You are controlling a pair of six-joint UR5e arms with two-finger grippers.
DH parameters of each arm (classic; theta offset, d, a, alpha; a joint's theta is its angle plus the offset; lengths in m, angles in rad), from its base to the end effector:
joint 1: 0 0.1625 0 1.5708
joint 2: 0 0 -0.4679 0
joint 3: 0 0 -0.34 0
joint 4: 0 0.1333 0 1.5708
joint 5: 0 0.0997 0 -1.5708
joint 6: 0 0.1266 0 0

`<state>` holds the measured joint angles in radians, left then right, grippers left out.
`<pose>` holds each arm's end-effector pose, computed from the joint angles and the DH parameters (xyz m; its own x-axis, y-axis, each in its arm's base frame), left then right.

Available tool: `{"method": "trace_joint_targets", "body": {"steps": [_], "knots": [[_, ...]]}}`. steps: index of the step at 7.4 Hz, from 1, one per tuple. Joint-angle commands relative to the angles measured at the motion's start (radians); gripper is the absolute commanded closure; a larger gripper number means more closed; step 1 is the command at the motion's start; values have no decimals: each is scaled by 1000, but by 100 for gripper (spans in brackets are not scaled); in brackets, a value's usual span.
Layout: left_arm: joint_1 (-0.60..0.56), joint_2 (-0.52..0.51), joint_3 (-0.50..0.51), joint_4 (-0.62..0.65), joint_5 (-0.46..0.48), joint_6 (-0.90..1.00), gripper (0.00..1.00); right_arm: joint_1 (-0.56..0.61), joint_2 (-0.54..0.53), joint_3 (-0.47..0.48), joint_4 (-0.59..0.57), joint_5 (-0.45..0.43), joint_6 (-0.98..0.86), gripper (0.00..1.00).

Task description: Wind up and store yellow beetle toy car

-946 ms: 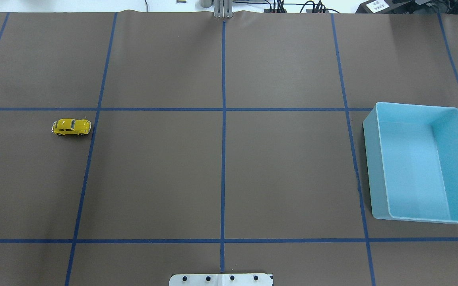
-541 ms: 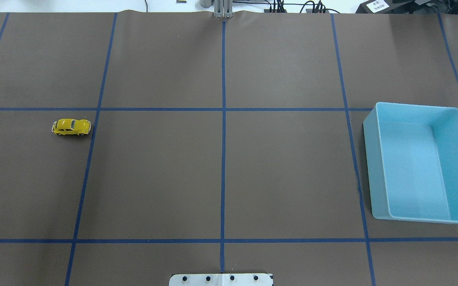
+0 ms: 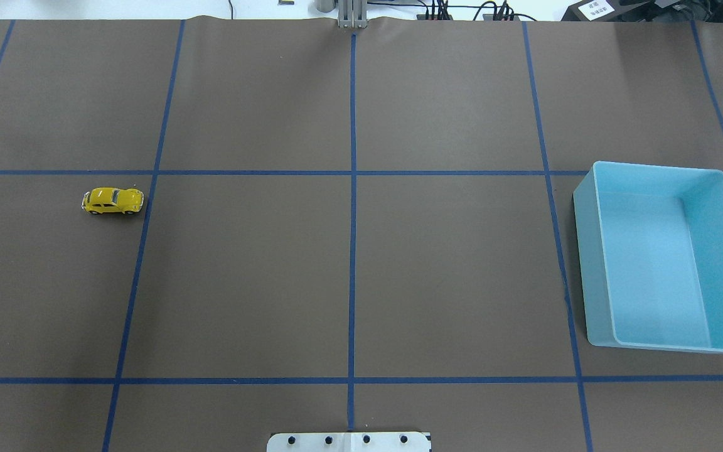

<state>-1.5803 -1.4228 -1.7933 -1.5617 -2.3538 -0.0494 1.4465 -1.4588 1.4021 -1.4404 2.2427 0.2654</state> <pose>-0.0476 -0.3750 0.6830 0.7079 -0.0099 -0.7063 0.0445 0.9985 0.0305 -0.0077 -0.5014 0.7382 0.7764 0.1220 0.6184 -0.0829 0.9923 -0.0918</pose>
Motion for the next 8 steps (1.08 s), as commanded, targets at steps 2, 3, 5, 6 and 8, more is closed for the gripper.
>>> {"method": "trace_joint_targets", "body": {"steps": [2,3,5,6,8], "knots": [[87,-54,-32,5,-95,43,0,0,0,0,0,0,0,0],[200,-121,-55,12,-73,40,0,0,0,0,0,0,0,0],[275,-175,-75,32,-70,48,0,0,0,0,0,0,0,0],[328,-194,-104,31,-41,48,0,0,0,0,0,0,0,0],[451,-202,-179,-19,123,78,0,0,0,-6,0,0,0,0]]}}
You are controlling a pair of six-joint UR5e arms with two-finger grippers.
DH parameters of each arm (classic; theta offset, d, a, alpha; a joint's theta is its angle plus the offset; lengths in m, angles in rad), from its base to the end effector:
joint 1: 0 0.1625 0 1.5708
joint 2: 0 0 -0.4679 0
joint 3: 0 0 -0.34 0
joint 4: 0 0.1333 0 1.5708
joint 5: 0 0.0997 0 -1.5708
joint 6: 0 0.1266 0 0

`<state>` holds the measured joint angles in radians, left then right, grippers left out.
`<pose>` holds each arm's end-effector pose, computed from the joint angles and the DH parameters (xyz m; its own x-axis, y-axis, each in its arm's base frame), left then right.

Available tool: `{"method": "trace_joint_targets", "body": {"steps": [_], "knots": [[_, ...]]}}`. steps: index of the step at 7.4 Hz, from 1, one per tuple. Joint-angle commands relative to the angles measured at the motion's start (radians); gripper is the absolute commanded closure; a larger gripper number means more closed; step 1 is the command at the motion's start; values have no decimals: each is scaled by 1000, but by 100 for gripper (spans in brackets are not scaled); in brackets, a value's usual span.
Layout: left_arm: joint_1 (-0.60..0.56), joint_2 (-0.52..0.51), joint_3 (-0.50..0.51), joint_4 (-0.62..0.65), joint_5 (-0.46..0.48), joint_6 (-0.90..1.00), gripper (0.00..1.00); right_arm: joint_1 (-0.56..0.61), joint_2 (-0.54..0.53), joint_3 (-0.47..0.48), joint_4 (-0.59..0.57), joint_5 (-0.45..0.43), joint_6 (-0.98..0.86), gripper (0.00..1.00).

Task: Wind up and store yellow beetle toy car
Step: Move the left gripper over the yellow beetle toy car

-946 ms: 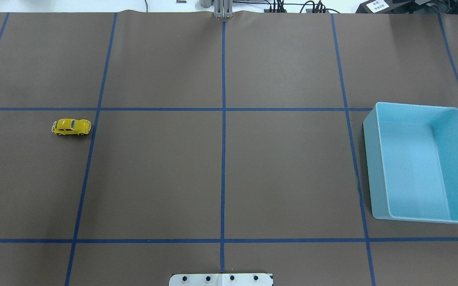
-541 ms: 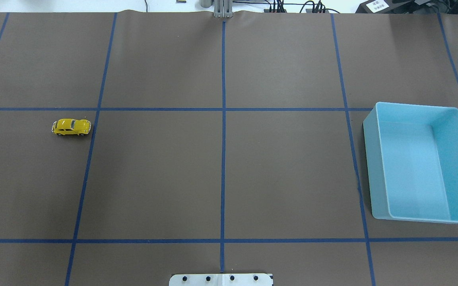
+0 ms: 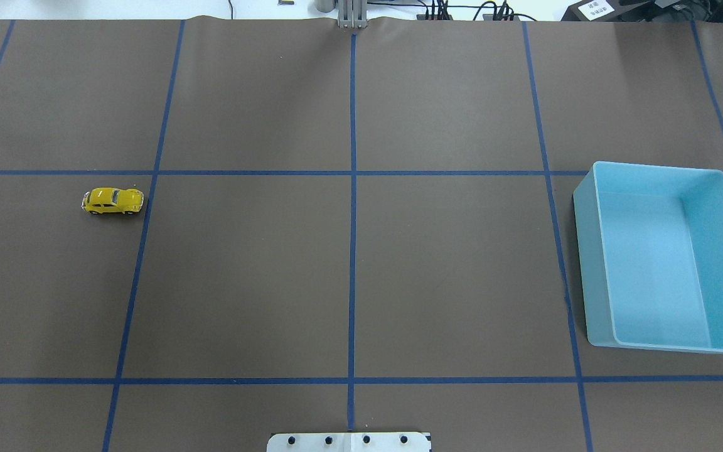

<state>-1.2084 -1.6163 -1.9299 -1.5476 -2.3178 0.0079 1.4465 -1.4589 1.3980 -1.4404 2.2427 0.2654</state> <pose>0.1192 -0.4478 0.5452 0.5938 0.5034 -0.6277 -0.3337 0.8639 0.3772 -0.0077 -0.5009 0.7401 0.7767 0.1246 0.6174 -0.0829 0.9919 -0.0959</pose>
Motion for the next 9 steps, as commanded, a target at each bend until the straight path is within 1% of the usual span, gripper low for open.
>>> {"method": "trace_joint_targets", "body": {"steps": [1,2,5,6,7,8,9], "knots": [[105,-4,-29,-116,89,91,0,0,0,-4,0,0,0,0],[127,-7,-14,-161,94,212,0,0,0,-4,0,0,0,0],[206,-14,-14,-166,129,539,0,0,-5,-10,0,-2,0,0],[233,-26,-12,-166,133,578,0,0,-8,-14,0,-2,0,0],[262,-45,3,-170,133,578,0,0,-8,-14,0,-2,0,0],[270,-101,62,-175,133,580,0,0,-8,-14,0,-2,0,0],[270,-146,142,-219,133,580,0,0,-8,-14,0,-2,0,0]]}}
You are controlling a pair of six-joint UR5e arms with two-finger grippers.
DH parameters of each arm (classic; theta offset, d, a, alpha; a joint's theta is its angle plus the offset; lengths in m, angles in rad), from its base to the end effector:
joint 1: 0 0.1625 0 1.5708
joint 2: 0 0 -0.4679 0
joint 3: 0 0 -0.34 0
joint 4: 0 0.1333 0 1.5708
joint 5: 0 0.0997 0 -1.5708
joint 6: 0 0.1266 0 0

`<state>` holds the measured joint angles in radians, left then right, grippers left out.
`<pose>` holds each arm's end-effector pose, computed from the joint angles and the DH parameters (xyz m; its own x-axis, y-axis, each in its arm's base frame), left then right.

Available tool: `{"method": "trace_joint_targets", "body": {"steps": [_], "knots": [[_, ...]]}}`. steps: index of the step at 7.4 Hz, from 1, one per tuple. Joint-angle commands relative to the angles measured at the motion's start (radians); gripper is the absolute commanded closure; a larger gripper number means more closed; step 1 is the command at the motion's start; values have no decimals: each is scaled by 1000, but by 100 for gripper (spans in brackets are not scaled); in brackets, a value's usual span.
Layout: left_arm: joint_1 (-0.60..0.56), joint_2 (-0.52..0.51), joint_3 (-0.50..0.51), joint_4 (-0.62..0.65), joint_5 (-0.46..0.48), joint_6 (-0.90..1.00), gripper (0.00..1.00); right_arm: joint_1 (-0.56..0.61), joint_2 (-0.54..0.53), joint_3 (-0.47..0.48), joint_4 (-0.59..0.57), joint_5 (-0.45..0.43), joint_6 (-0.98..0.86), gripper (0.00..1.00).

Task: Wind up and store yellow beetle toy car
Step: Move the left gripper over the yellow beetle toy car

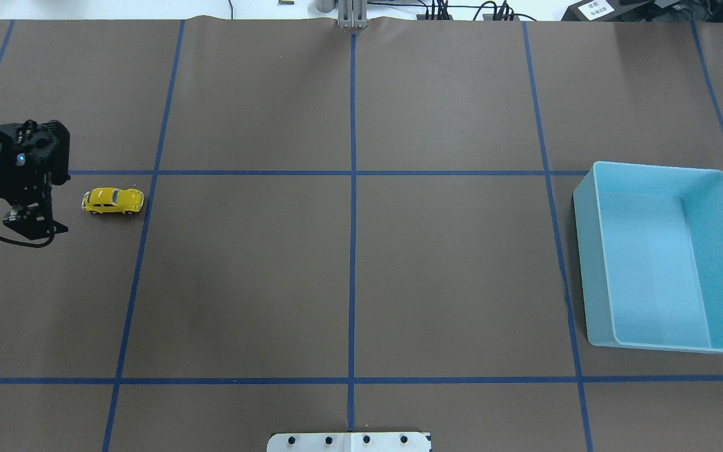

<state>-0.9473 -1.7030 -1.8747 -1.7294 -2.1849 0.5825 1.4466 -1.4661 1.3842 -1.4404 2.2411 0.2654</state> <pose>0.2490 -0.4496 0.5125 0.1306 0.9873 -0.0904 -0.6652 0.1549 0.7304 -0.0067 -0.4951 0.7499 0.7792 0.1375 0.6115 -0.0836 0.9897 -0.1160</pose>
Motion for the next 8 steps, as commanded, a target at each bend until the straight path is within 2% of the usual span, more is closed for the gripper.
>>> {"method": "trace_joint_targets", "body": {"steps": [1,3,5,8], "knots": [[9,-98,170,-95,-1,8,0,0,0,-1,0,0,0,0],[9,-164,265,-119,-7,10,0,0,0,-1,0,0,0,0],[9,-176,310,-124,-7,10,0,0,0,-1,0,0,0,0],[19,-179,397,-212,-12,5,0,0,0,-1,0,0,0,0]]}}
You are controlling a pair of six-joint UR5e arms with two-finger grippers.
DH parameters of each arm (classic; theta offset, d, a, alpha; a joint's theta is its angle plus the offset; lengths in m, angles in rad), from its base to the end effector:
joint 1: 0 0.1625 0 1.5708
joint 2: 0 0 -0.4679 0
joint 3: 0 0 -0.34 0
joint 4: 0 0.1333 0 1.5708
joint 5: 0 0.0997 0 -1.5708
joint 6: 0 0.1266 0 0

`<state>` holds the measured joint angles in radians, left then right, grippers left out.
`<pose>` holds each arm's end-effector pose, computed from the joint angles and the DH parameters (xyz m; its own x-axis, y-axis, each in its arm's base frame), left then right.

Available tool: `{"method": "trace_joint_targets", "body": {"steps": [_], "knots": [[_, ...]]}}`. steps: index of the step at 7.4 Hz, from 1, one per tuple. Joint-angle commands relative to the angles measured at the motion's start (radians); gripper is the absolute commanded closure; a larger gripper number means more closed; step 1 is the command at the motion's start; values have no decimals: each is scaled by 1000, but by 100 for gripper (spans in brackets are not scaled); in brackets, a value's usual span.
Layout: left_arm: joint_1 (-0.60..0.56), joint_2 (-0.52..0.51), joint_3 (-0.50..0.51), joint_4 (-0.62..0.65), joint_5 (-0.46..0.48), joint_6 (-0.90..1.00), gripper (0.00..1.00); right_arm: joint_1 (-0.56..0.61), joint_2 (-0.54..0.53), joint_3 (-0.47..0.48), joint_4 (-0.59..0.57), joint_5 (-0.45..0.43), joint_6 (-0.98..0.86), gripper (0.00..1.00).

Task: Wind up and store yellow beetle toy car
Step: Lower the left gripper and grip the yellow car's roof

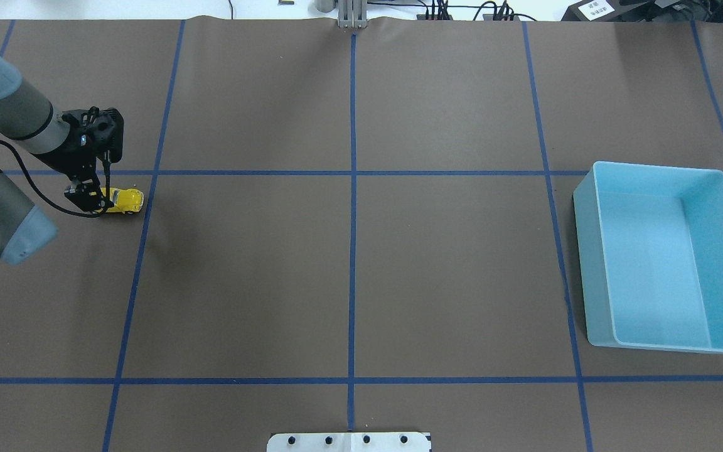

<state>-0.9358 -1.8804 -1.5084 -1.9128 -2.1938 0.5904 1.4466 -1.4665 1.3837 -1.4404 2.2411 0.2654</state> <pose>0.3153 -0.5282 0.5550 0.1088 0.9896 -0.0936 -0.6666 0.1425 0.7317 -0.0067 -0.4948 0.7503 0.7793 0.1380 0.6113 -0.0836 0.9896 -0.1168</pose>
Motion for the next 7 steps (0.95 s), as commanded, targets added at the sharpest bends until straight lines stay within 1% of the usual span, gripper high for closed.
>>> {"method": "trace_joint_targets", "body": {"steps": [1,4,5,6,7], "knots": [[18,-2,37,-29,-4,-3,0,0,0,-2,0,0,0,0],[43,0,42,-29,-6,-4,0,0,-2,-3,0,-2,0,0],[43,-2,54,-31,-7,-3,4,0,-2,-3,0,-2,0,0],[43,-2,66,-54,-7,-3,37,0,-2,-14,0,-5,0,0],[43,0,69,-64,-7,-3,82,0,-2,-23,0,-8,0,0]]}}
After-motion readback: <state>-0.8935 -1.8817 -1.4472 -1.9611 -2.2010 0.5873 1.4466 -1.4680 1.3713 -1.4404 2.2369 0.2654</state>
